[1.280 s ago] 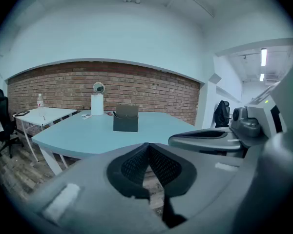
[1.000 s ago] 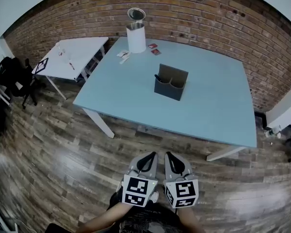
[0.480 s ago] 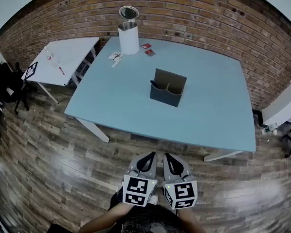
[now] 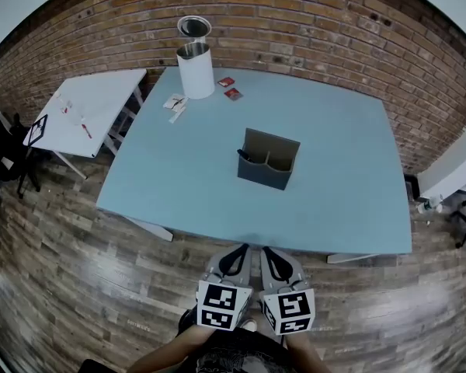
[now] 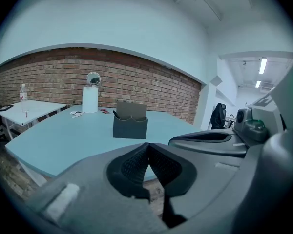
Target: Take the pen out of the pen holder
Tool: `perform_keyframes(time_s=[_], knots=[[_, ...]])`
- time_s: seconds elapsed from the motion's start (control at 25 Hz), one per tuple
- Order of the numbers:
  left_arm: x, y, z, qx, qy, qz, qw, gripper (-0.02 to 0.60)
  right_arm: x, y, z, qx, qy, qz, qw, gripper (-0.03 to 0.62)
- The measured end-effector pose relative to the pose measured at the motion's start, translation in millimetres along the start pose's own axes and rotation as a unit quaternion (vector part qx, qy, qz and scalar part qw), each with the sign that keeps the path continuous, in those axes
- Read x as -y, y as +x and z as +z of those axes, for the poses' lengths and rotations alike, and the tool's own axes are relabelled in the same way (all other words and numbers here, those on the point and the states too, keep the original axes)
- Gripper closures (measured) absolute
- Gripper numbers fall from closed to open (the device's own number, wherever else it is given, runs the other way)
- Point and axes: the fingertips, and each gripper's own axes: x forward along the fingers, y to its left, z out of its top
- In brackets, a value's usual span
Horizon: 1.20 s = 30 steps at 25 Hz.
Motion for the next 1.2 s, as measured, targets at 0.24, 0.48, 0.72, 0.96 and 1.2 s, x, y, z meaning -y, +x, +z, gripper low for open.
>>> perform_keyframes(time_s=[0.24,0.48,0.72,0.96,1.2], knots=[[-20.0,18.2,9.7,-0.004,-0.004,-0.009,0.9999,0.581,4.7,28.3,11.1,-0.007,-0.005,-0.006,1.0,0.591],[-39.3,33.4,22.6,-0.004,-0.004,-0.019,0.9998,0.583,9.3,52.1,23.9,-0.012,-0.012,-0.019,1.0,0.591],[-58.7,45.8,34.0,-0.001,-0.005,-0.031,0.9995,0.581,12.0,77.3,38.3,-0.013,-0.026,-0.033,0.999,0.589],[-81.8,57.4,39.5,-0.005,-0.005,-0.04,0.9992,0.583,16.0,105.6,51.1,-0.014,-0.046,-0.048,0.998,0.579],[-99.0,70.5,46.0,-0.005,0.0,-0.055,0.9985,0.583,24.1,133.6,61.4,-0.02,-0.061,-0.064,0.996,0.569]])
